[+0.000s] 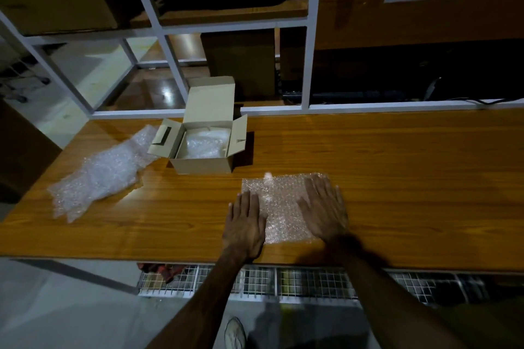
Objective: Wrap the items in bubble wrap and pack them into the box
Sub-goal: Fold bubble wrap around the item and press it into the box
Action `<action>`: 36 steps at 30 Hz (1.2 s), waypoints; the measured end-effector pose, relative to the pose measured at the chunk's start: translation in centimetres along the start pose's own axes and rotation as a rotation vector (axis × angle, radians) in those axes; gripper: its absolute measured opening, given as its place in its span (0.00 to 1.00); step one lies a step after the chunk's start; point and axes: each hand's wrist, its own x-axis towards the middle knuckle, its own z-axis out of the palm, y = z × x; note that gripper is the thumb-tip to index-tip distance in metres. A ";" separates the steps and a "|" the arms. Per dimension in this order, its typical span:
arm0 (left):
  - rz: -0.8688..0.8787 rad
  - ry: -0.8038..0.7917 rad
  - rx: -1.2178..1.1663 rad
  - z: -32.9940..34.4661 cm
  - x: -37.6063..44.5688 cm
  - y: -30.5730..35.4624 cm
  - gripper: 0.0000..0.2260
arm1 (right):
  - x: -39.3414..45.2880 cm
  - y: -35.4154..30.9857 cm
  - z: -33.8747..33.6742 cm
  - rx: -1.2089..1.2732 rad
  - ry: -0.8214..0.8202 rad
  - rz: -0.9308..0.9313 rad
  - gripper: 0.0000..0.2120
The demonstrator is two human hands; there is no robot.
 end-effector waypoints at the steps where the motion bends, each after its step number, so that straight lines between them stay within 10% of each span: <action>1: -0.022 -0.009 0.001 -0.1 -0.2 -0.1 0.31 | 0.0 0.7 -0.1 0.002 0.002 0.015 0.34; 6: -0.299 0.097 -0.041 0.1 -1.2 0.4 0.39 | -1.2 2.9 -0.6 0.049 0.042 0.006 0.29; 15: -0.664 0.329 -0.407 -2.0 -1.1 2.4 0.13 | -6.1 3.9 0.7 0.327 0.187 0.072 0.26; 23: -0.200 0.411 -0.835 -3.1 -2.3 9.2 0.10 | -7.3 3.3 -0.2 0.328 0.232 0.073 0.15; 30: 0.234 0.067 -0.781 -1.8 -2.8 13.3 0.20 | -7.4 4.6 -1.2 0.324 0.150 -0.017 0.23; 36: 0.072 0.296 -0.839 0.7 -2.5 10.4 0.23 | -7.1 5.0 -0.8 0.435 0.157 0.046 0.17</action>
